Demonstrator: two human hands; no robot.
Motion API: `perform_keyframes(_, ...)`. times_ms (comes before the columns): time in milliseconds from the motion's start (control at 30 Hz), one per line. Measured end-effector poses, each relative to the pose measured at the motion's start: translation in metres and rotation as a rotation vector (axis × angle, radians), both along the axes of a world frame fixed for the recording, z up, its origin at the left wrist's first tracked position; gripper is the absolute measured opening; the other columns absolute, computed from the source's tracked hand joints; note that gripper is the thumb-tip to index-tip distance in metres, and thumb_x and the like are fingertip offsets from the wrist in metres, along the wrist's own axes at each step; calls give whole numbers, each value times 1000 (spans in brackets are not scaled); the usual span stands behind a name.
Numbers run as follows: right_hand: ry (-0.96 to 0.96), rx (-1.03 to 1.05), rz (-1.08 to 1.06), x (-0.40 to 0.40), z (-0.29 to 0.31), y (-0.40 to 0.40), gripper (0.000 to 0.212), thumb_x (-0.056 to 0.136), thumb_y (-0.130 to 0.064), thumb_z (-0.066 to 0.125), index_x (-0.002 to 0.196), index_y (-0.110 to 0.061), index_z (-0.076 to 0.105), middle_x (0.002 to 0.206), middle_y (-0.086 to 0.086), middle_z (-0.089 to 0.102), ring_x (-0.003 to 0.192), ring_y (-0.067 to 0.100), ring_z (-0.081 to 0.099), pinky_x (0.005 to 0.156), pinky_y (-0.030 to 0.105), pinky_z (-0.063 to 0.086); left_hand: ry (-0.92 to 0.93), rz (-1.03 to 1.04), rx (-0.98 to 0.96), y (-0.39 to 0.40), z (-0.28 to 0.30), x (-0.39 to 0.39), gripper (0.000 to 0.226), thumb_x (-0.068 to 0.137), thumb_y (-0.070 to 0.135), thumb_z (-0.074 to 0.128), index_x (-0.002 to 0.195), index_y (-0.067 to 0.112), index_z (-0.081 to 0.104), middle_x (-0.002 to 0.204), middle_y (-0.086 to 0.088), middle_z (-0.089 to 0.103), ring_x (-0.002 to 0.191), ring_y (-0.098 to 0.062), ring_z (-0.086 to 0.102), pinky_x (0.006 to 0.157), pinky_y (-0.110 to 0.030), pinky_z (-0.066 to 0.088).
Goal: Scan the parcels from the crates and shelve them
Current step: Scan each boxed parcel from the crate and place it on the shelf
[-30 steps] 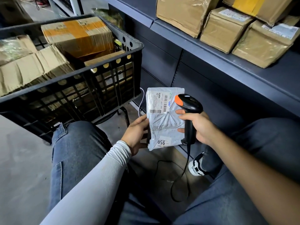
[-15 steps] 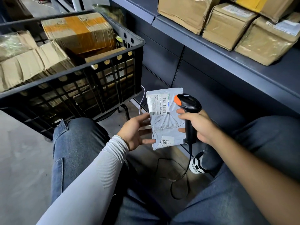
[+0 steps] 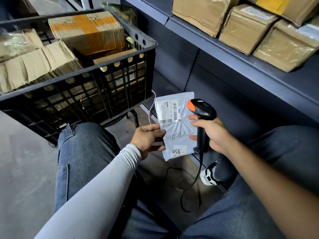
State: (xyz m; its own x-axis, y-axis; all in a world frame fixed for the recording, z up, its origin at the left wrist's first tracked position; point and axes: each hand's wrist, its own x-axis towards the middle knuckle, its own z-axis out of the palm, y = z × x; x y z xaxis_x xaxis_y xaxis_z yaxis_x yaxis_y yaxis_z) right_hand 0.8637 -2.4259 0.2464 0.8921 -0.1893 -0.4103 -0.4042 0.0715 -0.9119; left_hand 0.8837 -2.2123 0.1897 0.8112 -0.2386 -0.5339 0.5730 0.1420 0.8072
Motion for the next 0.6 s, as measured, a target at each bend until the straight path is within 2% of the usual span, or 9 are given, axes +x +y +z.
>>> perform_keyframes(33,0,0,4,0,0,0,33,97,2,62,112,-26,72,115,-4,71,103,10,63,86,54,62,5,-2,-6,0,0,0,18,98,6,69,113,9,78,96,-11,77,57,-15,67,78,-45,61)
perform_keyframes(100,4,-3,14,0,0,-1,33,97,2,62,113,-26,72,117,-4,70,104,10,63,88,55,61,23,-5,-20,0,-1,2,18,98,7,69,113,11,78,99,-11,78,73,-22,72,86,-52,60)
perform_keyframes(167,12,-11,23,-1,1,-1,34,96,2,63,118,-23,71,119,-5,70,104,10,63,89,56,61,43,-10,-40,1,-3,5,20,97,6,69,113,11,79,101,-13,76,88,-29,70,83,-52,60)
perform_keyframes(200,17,-17,28,-1,2,-1,35,96,2,63,121,-21,70,121,-5,70,105,10,63,89,56,61,45,-14,-40,2,-5,6,20,97,6,68,114,10,78,102,-15,76,90,-30,69,83,-52,60)
perform_keyframes(267,30,-39,38,-1,3,-1,37,95,1,65,125,-20,69,126,-7,69,107,11,62,87,55,61,28,-10,-25,2,-6,7,20,98,6,68,115,8,77,106,-18,76,83,-28,71,83,-54,61)
perform_keyframes(333,32,-92,40,-1,4,-1,35,93,0,68,120,-22,70,126,-9,69,103,12,61,79,47,62,-1,11,-14,1,-5,6,19,99,5,67,115,7,76,101,-16,77,70,-22,73,76,-49,63)
perform_keyframes(400,29,-163,26,-2,6,-2,28,91,-2,71,108,-23,72,116,-8,71,99,13,62,72,40,60,-24,39,13,1,-4,5,17,99,4,66,112,7,77,94,-13,77,67,-22,72,67,-42,64)
perform_keyframes(500,39,-256,56,-2,10,-6,17,90,-4,73,97,-18,74,95,1,69,85,15,65,68,36,59,-48,109,81,0,-6,8,16,99,1,65,100,9,78,83,-10,73,66,-25,67,55,-36,61)
perform_keyframes(600,90,-273,117,-4,14,-7,12,90,-4,73,95,-15,73,83,0,69,75,17,62,64,33,53,-77,156,145,-2,-11,11,21,98,-2,63,90,11,77,77,-12,66,67,-26,58,54,-36,59)
